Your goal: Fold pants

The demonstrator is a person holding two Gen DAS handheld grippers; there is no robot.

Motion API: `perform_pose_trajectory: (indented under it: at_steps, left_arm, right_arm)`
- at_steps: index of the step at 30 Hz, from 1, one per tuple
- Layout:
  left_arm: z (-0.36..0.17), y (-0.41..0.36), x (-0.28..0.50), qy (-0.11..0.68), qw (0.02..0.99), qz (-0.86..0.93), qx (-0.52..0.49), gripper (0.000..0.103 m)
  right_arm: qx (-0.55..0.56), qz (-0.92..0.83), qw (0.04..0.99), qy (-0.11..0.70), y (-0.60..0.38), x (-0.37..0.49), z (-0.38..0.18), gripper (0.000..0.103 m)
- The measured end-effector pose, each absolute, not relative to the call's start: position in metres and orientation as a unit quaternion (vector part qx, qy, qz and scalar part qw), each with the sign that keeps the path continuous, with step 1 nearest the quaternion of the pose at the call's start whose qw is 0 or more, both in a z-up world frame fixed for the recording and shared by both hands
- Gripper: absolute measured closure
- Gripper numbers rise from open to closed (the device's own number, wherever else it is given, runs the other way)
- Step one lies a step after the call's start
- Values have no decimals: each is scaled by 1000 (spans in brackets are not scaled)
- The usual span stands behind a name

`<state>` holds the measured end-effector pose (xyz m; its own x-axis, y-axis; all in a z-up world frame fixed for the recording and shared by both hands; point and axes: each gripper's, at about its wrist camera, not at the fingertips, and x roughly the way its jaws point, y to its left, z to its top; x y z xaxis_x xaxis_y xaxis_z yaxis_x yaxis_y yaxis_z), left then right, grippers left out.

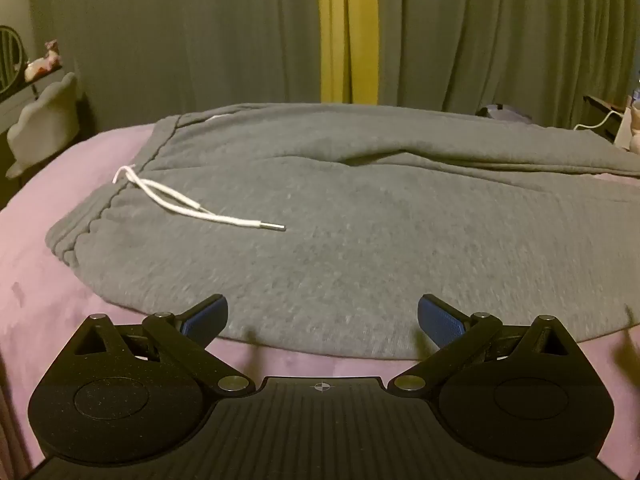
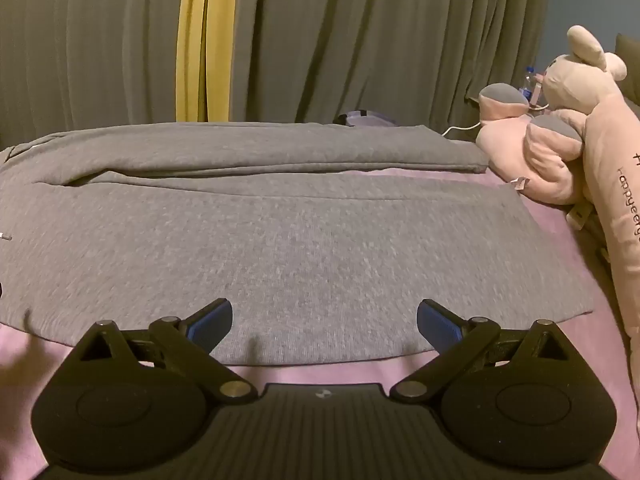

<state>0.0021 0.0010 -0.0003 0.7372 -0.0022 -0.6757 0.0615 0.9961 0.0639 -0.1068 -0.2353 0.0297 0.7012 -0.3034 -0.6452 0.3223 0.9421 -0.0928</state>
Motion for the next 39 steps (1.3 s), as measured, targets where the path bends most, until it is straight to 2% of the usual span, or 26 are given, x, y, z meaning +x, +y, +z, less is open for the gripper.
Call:
perform_pose_trajectory:
  at_steps: [39]
  left_arm:
    - [-9,0,-1,373,927,-26,37,0]
  right_arm:
    - [21,-171,920,352,-238,-107,28,4]
